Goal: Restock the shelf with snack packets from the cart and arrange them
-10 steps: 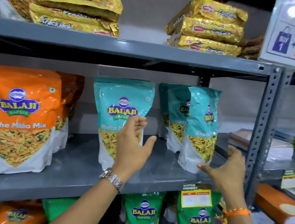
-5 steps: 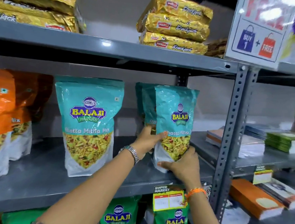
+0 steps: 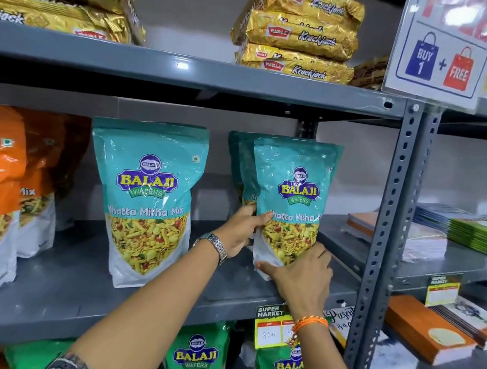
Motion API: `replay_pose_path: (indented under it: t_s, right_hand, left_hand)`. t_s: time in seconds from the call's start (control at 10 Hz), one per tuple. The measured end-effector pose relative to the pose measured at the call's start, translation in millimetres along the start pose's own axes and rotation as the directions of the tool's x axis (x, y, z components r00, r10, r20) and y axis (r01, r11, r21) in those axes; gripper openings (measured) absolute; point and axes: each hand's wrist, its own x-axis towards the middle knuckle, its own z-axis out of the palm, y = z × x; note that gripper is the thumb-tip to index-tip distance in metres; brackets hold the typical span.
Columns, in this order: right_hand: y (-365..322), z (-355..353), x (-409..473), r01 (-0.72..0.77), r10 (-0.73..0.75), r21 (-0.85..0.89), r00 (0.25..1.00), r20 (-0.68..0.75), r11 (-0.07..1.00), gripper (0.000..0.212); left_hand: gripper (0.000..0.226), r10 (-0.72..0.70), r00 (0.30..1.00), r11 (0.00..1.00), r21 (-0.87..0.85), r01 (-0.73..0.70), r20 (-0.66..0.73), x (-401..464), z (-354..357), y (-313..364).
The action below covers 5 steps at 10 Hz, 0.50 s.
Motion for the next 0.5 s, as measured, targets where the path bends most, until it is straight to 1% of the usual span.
replay_pose_path:
  t_s: [0.1,0.2,0.3,0.4,0.5]
  right_hand:
    - [-1,0,-1,0.010,-0.010,0.002,1.000,-0.008,1.000,0.113]
    - [-2,2,-2,0.021,-0.021,-0.002,1.000,-0.008,1.000,0.115]
    - [-4,0,-6,0.016,-0.016,-0.003,1.000,0.001,1.000,0.115]
    - [-9,-11,-12,-0.014,0.015,0.029,1.000,-0.015,0.999,0.121]
    - [-14,-19,-21,-0.022,0.029,0.074,0.995,-0.091,0.997,0.129]
  left_hand:
    - [0.020,-0.002,1.000,1.000,-0.024,0.003,0.011,-3,0,3]
    - [0.030,-0.002,1.000,1.000,0.016,0.002,-0.003,-13,0,5]
    - [0.035,0.003,1.000,0.997,0.081,-0.001,-0.024,-25,2,11]
    - [0.053,0.125,0.988,0.969,0.222,-0.104,-0.086,-50,-11,15]
    - [0.061,0.260,0.953,0.908,0.376,-0.186,-0.156,-71,-34,17]
